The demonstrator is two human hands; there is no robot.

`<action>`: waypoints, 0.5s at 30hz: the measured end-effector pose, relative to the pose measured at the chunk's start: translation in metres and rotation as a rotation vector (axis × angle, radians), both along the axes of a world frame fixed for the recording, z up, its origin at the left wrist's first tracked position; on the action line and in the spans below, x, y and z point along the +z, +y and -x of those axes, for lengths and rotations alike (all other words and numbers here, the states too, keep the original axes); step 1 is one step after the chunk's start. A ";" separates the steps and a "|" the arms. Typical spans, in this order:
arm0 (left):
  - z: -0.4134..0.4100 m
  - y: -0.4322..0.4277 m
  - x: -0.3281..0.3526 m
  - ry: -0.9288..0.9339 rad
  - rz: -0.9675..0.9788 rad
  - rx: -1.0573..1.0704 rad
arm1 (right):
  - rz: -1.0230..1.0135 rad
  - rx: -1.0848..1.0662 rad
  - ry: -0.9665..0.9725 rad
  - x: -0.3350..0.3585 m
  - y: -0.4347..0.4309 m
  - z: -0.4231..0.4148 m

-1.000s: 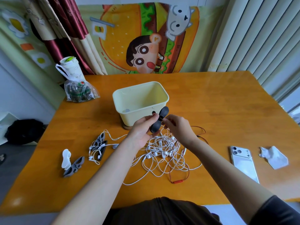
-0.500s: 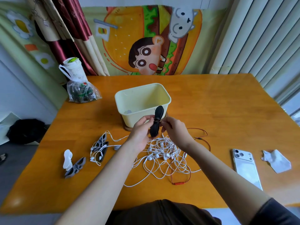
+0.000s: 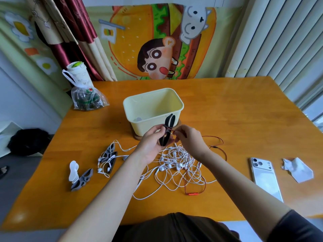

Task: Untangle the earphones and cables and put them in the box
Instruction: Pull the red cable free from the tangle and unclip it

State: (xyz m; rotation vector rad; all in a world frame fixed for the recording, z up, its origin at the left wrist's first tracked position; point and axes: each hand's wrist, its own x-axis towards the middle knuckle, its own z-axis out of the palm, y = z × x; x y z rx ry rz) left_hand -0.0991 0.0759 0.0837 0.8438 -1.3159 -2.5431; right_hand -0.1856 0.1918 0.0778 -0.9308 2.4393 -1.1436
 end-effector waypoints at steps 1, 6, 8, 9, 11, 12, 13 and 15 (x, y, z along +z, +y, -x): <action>-0.001 -0.001 0.001 -0.009 -0.025 -0.007 | 0.002 -0.001 -0.002 0.000 -0.001 0.000; -0.004 0.000 -0.003 -0.119 -0.011 -0.107 | -0.007 0.017 -0.010 0.000 0.000 -0.002; -0.003 -0.001 -0.007 -0.209 0.115 -0.127 | -0.016 0.023 -0.014 -0.002 0.001 -0.002; -0.003 -0.001 -0.008 -0.255 0.192 -0.129 | -0.023 0.019 -0.013 -0.004 0.002 -0.002; -0.003 -0.001 -0.008 -0.316 0.348 -0.145 | -0.035 0.012 -0.012 -0.007 0.002 -0.002; -0.003 -0.001 -0.007 -0.323 0.417 -0.168 | -0.038 0.010 -0.014 -0.007 0.002 -0.002; -0.003 -0.001 -0.006 -0.322 0.474 -0.196 | -0.039 0.009 -0.019 -0.008 0.002 -0.002; -0.004 -0.001 -0.005 -0.313 0.550 -0.223 | -0.037 0.009 -0.024 -0.009 0.002 -0.002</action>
